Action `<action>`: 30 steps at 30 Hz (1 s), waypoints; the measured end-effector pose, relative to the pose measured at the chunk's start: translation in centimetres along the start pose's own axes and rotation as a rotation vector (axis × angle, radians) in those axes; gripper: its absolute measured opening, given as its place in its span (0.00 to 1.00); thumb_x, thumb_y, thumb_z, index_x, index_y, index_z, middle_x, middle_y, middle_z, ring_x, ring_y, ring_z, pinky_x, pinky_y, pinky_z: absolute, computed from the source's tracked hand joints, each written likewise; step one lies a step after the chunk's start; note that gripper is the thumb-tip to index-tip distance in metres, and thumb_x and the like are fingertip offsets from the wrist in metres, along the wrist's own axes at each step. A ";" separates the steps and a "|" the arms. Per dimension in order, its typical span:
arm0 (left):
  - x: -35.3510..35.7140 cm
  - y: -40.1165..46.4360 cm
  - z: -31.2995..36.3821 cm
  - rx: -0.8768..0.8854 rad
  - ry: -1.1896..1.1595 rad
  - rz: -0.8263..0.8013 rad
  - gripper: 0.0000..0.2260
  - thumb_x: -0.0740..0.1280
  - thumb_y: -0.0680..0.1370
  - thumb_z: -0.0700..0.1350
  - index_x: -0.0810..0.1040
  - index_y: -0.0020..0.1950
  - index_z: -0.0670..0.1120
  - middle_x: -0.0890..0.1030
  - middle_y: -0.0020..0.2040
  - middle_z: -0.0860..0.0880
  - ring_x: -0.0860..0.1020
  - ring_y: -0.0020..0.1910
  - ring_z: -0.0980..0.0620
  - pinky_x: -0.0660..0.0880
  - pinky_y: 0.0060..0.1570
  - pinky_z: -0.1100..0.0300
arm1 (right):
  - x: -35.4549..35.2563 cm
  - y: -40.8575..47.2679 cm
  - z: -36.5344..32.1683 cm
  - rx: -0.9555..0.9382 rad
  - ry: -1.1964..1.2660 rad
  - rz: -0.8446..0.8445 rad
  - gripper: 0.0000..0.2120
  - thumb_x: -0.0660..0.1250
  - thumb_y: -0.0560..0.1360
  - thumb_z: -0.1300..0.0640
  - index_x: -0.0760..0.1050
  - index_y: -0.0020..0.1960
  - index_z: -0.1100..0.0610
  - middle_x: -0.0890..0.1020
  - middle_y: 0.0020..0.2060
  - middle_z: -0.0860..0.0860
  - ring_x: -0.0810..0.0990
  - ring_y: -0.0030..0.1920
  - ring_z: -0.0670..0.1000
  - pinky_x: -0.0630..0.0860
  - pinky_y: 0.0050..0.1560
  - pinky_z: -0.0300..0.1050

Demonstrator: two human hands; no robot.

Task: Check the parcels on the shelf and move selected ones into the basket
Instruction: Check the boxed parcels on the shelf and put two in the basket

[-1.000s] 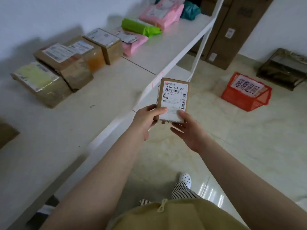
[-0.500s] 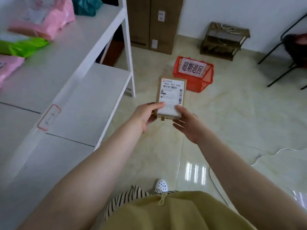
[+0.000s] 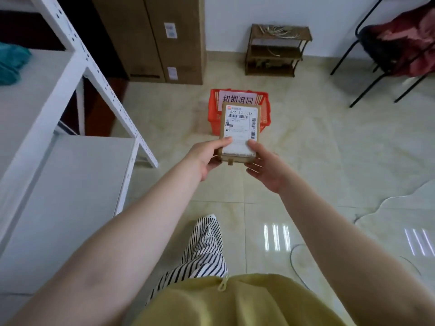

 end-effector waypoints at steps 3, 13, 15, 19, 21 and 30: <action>1.0 4.9 4.2 -0.015 -0.001 -0.025 0.05 0.72 0.74 0.45 0.80 0.46 0.46 0.82 0.44 0.49 0.78 0.45 0.52 0.74 0.62 0.57 | 0.2 4.7 -4.1 0.007 -0.006 0.015 0.44 0.77 0.59 0.39 0.70 0.69 0.58 0.80 0.53 0.53 0.80 0.47 0.49 0.78 0.47 0.42; 6.1 19.1 16.0 -0.061 0.030 -0.059 0.09 0.73 0.73 0.45 0.79 0.52 0.47 0.82 0.44 0.50 0.79 0.44 0.54 0.76 0.57 0.59 | -1.4 18.0 -16.1 0.004 -0.012 0.024 0.19 0.70 0.74 0.44 0.77 0.60 0.53 0.82 0.47 0.49 0.78 0.47 0.49 0.76 0.52 0.44; 7.4 22.1 17.9 -0.065 0.005 -0.067 0.07 0.72 0.74 0.44 0.79 0.49 0.47 0.82 0.44 0.49 0.80 0.43 0.53 0.78 0.52 0.60 | -2.0 21.1 -18.4 0.014 -0.026 0.021 0.20 0.70 0.74 0.44 0.77 0.61 0.53 0.82 0.46 0.49 0.78 0.46 0.49 0.76 0.53 0.43; 9.0 28.0 21.9 -0.092 -0.001 -0.014 0.05 0.72 0.74 0.46 0.78 0.46 0.48 0.81 0.43 0.50 0.79 0.44 0.53 0.76 0.48 0.62 | -2.6 27.7 -23.2 0.035 -0.027 -0.008 0.13 0.69 0.76 0.46 0.79 0.55 0.53 0.83 0.39 0.47 0.80 0.40 0.46 0.76 0.45 0.39; 9.9 30.8 24.2 -0.103 -0.020 0.011 0.05 0.73 0.74 0.46 0.78 0.45 0.47 0.81 0.42 0.49 0.79 0.43 0.53 0.76 0.49 0.62 | -2.8 31.0 -25.8 0.041 -0.038 -0.025 0.14 0.69 0.75 0.46 0.79 0.55 0.53 0.83 0.40 0.48 0.79 0.40 0.47 0.75 0.43 0.39; 10.2 41.5 31.4 -0.096 -0.086 0.142 0.09 0.74 0.72 0.47 0.78 0.48 0.47 0.81 0.44 0.50 0.78 0.44 0.54 0.76 0.53 0.60 | -1.5 43.2 -34.8 0.106 -0.106 -0.109 0.16 0.71 0.74 0.49 0.79 0.59 0.55 0.83 0.52 0.52 0.80 0.53 0.52 0.75 0.58 0.47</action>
Point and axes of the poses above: each hand's wrist, its own y-axis towards the middle knuckle, its own x-axis out of the palm, z = x × y, the point moved 6 cm from there along y, towards the middle knuckle
